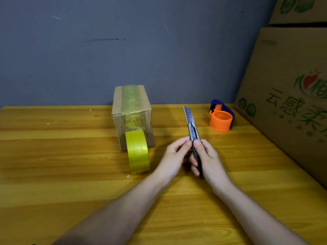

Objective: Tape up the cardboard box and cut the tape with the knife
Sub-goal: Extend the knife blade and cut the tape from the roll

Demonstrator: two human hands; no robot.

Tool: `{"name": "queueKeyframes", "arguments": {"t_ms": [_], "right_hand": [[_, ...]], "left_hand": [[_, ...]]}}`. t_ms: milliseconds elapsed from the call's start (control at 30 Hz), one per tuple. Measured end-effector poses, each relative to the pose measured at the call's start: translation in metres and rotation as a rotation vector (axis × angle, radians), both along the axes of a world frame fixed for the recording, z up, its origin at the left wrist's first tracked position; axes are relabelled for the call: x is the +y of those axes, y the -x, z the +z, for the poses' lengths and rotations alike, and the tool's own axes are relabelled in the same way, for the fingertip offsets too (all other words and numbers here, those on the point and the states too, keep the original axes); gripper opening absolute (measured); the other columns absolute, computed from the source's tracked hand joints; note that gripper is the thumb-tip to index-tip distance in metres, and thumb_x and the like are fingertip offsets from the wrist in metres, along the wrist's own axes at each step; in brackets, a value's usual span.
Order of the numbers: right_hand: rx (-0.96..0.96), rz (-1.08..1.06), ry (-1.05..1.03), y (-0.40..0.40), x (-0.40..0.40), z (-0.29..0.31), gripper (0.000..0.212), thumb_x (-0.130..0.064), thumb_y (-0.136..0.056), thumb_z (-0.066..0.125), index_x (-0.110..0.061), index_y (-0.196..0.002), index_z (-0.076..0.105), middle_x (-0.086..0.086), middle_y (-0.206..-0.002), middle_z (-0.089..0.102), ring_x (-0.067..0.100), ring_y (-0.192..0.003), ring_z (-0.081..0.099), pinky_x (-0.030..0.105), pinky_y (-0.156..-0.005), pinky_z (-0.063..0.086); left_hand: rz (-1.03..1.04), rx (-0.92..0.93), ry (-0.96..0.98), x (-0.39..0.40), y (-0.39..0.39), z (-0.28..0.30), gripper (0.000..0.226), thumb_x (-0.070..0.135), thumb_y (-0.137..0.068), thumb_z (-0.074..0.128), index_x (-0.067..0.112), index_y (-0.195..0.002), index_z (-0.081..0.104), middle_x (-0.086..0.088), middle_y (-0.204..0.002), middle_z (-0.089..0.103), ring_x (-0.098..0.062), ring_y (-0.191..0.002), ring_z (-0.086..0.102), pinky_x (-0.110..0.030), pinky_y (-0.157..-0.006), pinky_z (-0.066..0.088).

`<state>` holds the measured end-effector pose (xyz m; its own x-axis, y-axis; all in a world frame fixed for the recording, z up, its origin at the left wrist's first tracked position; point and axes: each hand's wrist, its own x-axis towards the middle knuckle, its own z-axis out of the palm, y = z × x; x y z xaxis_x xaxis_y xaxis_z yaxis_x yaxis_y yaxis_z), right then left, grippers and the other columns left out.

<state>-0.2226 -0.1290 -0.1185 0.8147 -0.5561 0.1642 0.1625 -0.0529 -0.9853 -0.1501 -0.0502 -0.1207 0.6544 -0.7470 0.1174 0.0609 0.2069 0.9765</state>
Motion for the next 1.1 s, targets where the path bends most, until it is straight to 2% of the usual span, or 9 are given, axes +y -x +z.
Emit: {"name": "queueKeyframes", "arguments": {"t_ms": [67, 233, 400, 667, 833, 900, 967, 1033, 1100], "right_hand": [[0.002, 0.002, 0.006, -0.001, 0.000, 0.000, 0.024, -0.020, -0.100, 0.037, -0.015, -0.081, 0.049, 0.000, -0.043, 0.037, 0.012, -0.027, 0.031, 0.015, -0.031, 0.025], [0.014, 0.026, 0.009, -0.001, 0.000, -0.001, 0.023, -0.022, -0.100, 0.037, -0.014, -0.085, 0.051, 0.004, -0.045, 0.045, 0.014, -0.028, 0.038, 0.017, -0.033, 0.024], [0.000, 0.041, -0.051, 0.000, 0.001, 0.001, 0.021, -0.016, -0.100, 0.038, -0.011, -0.084, 0.052, 0.003, -0.046, 0.050, 0.015, -0.028, 0.042, 0.020, -0.034, 0.028], [-0.035, -0.007, -0.019, 0.006, 0.010, 0.011, 0.022, -0.015, -0.098, 0.042, -0.008, -0.081, 0.053, 0.001, -0.044, 0.041, 0.011, -0.028, 0.035, 0.015, -0.030, 0.027], [-0.047, 0.010, -0.019, 0.007, 0.014, 0.012, 0.021, -0.018, -0.098, 0.041, -0.004, -0.089, 0.053, 0.003, -0.043, 0.042, 0.012, -0.028, 0.036, 0.017, -0.031, 0.025], [-0.050, 0.017, -0.040, 0.007, 0.013, 0.016, 0.025, -0.020, -0.099, 0.040, 0.001, -0.098, 0.053, 0.002, -0.042, 0.045, 0.014, -0.030, 0.039, 0.021, -0.033, 0.027], [-0.053, 0.032, -0.044, 0.009, 0.013, 0.026, 0.026, -0.021, -0.100, 0.039, 0.001, -0.101, 0.054, 0.002, -0.045, 0.049, 0.015, -0.033, 0.043, 0.021, -0.036, 0.033], [-0.047, 0.053, -0.017, 0.009, 0.014, 0.039, 0.026, -0.023, -0.100, 0.038, -0.004, -0.094, 0.055, 0.003, -0.048, 0.052, 0.015, -0.037, 0.045, 0.021, -0.038, 0.035], [-0.035, 0.066, 0.042, 0.006, 0.017, 0.052, 0.027, -0.026, -0.100, 0.037, -0.010, -0.088, 0.056, 0.005, -0.052, 0.053, 0.016, -0.039, 0.046, 0.023, -0.041, 0.036]], "left_hand": [[0.001, 0.000, 0.006, 0.000, 0.000, 0.000, 0.022, 0.011, -0.097, 0.046, 0.022, -0.098, 0.065, -0.004, -0.085, 0.064, -0.006, -0.055, 0.056, -0.024, -0.060, 0.053], [0.071, -0.067, -0.036, 0.001, 0.000, -0.001, 0.021, 0.016, -0.098, 0.046, 0.019, -0.108, 0.064, -0.010, -0.101, 0.066, -0.018, -0.083, 0.059, -0.038, -0.084, 0.047], [0.064, -0.174, -0.072, 0.003, 0.008, 0.003, 0.024, 0.014, -0.102, 0.034, 0.010, -0.110, 0.057, 0.002, -0.048, 0.042, -0.018, -0.034, 0.047, -0.026, -0.040, 0.040], [0.030, -0.249, -0.127, 0.007, 0.009, 0.010, 0.021, 0.027, -0.089, 0.041, 0.028, -0.098, 0.060, 0.005, -0.050, 0.055, -0.020, -0.050, 0.052, -0.048, -0.064, 0.048], [0.050, -0.316, -0.205, 0.015, 0.011, 0.020, 0.028, 0.014, -0.094, 0.039, 0.019, -0.113, 0.058, 0.006, -0.047, 0.055, -0.016, -0.047, 0.054, -0.041, -0.068, 0.047], [0.053, -0.378, -0.256, 0.021, 0.014, 0.031, 0.036, 0.007, -0.096, 0.037, 0.012, -0.129, 0.051, 0.005, -0.055, 0.060, -0.014, -0.050, 0.057, -0.037, -0.075, 0.049], [0.063, -0.476, -0.317, 0.030, 0.017, 0.049, 0.042, 0.008, -0.096, 0.039, 0.010, -0.139, 0.042, -0.008, -0.083, 0.072, -0.017, -0.072, 0.064, -0.030, -0.087, 0.047], [0.086, -0.610, -0.384, 0.043, 0.015, 0.069, 0.043, 0.010, -0.097, 0.042, 0.011, -0.139, 0.042, -0.010, -0.111, 0.070, -0.017, -0.101, 0.063, -0.023, -0.091, 0.042], [0.105, -0.700, -0.395, 0.056, 0.010, 0.085, 0.040, 0.014, -0.096, 0.046, 0.012, -0.135, 0.048, -0.005, -0.123, 0.066, -0.020, -0.108, 0.063, -0.027, -0.097, 0.045]]}}
